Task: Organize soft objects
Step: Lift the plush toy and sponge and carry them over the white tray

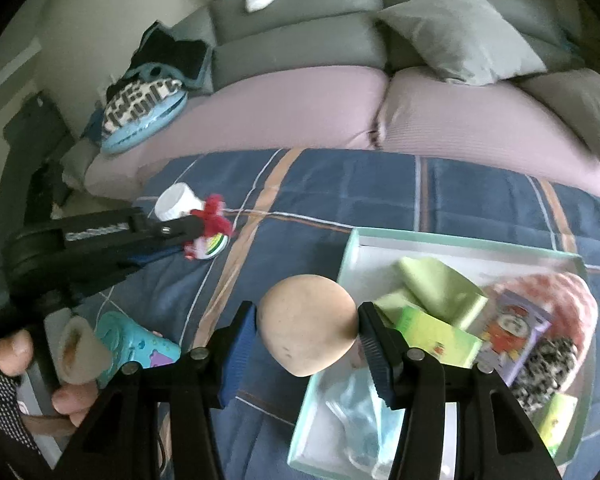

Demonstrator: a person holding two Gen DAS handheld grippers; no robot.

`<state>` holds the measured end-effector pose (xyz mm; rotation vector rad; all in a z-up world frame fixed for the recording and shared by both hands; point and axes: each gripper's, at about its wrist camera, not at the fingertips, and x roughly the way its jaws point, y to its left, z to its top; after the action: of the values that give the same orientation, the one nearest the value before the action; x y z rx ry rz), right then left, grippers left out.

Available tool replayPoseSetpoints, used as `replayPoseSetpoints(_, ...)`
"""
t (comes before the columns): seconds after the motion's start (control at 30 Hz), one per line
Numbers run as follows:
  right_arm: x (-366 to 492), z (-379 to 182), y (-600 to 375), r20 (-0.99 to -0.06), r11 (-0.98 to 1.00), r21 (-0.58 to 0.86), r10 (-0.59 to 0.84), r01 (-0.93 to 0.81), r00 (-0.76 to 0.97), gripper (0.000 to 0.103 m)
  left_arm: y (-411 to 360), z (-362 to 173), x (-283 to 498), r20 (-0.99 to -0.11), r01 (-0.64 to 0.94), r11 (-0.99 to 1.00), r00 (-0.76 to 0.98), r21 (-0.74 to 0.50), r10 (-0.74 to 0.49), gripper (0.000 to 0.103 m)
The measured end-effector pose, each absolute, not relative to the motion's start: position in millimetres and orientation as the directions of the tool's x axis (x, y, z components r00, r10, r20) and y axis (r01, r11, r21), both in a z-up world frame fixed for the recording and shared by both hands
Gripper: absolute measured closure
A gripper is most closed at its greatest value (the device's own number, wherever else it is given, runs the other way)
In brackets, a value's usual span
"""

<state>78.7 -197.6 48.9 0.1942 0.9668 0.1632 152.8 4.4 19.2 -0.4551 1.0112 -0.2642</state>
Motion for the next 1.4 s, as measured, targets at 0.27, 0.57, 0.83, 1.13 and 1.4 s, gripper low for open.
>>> replayPoseSetpoints(0.27, 48.6, 71.9, -245.2, -0.769, 0.971, 0.231, 0.141, 0.066, 0.623, 0.048, -0.4, 49.7, 128.5, -0.714, 0.062, 0.879, 0.558, -0.473, -0.423, 0.084)
replayPoseSetpoints(0.57, 15.6, 81.9, -314.7, -0.757, 0.944, 0.217, 0.001, 0.250, 0.654, 0.048, -38.3, 72.7, 104.4, -0.697, 0.187, 0.881, 0.551, -0.434, -0.460, 0.084)
replayPoseSetpoints(0.83, -9.3, 86.2, -362.6, -0.744, 0.904, 0.233, -0.072, 0.359, 0.664, 0.048, -101.5, 70.8, 83.9, -0.721, 0.332, 0.857, 0.467, -0.394, -0.512, 0.084)
replayPoseSetpoints(1.13, -20.7, 77.9, -376.6, -0.762, 0.892, 0.245, -0.065, 0.380, 0.644, 0.048, -154.9, 45.0, 62.1, -0.783, 0.418, 0.836, 0.356, -0.354, -0.510, 0.084)
replayPoseSetpoints(1.4, -14.8, 52.8, -357.5, -0.807, 0.907, 0.242, -0.008, 0.344, 0.590, 0.048, -163.0, 10.1, 54.4, -0.842, 0.397, 0.857, 0.287, -0.329, -0.457, 0.084)
